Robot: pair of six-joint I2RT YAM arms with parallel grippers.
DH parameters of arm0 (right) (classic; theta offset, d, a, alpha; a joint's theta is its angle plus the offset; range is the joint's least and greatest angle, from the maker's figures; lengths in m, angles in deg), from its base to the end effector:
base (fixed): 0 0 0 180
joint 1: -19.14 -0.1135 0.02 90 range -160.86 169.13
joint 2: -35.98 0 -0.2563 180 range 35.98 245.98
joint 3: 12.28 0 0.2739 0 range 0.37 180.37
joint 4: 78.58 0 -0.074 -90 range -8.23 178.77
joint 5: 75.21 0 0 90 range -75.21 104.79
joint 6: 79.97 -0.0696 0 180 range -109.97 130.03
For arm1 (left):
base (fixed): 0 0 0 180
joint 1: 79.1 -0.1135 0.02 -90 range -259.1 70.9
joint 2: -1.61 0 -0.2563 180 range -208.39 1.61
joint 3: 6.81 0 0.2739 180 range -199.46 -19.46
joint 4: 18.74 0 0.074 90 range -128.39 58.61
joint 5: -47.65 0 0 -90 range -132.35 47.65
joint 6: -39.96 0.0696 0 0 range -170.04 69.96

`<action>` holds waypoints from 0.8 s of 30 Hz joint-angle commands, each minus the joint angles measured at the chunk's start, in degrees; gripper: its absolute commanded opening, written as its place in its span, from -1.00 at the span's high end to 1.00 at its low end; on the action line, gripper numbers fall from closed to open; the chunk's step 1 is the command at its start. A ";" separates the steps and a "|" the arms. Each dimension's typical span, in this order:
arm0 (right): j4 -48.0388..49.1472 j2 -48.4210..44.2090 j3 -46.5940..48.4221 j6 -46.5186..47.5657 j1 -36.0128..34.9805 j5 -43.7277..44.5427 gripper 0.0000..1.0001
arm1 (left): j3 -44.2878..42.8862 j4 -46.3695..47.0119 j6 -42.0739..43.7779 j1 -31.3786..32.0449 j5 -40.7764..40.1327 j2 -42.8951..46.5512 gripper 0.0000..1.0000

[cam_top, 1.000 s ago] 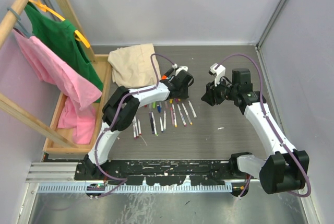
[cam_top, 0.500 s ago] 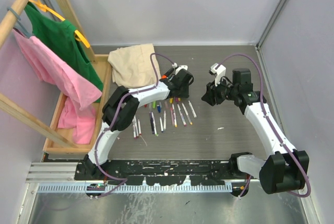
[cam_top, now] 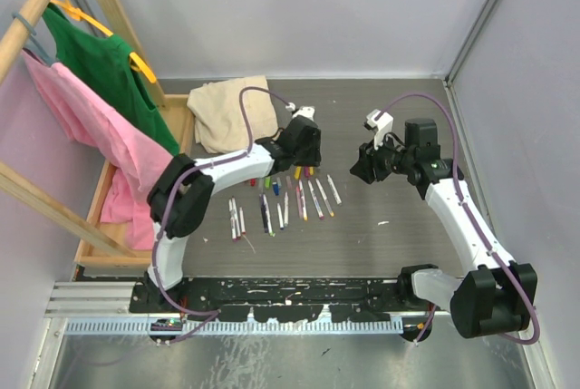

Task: Open the pen caps
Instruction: Place the pen cap at the center of the board, then pick up the pen from the center of the board.

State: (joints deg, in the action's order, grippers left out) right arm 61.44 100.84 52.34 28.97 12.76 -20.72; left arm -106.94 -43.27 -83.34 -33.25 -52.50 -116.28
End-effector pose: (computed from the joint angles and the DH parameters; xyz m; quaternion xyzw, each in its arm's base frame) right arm 0.2785 0.0718 0.2600 -0.3146 0.8148 0.2311 0.4287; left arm 0.3614 -0.3546 0.1606 0.0640 0.9094 -0.1943 0.3620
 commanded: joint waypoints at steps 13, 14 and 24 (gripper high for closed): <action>2.03 -1.32 1.21 -0.14 0.44 -2.19 0.04 | 5.06 -4.21 27.65 -9.16 10.06 10.38 -0.30; 2.06 -1.31 1.21 -0.13 0.40 -2.26 0.04 | 3.88 -5.98 28.73 -9.52 10.58 9.45 -0.26; 2.07 -0.70 1.21 -0.22 0.40 -2.46 0.04 | -4.77 -14.22 34.18 -11.28 14.06 1.77 0.07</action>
State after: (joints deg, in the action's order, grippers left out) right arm 61.46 100.49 52.34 28.97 12.89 -21.99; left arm -107.44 -53.21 -52.93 -44.29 -40.85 -112.21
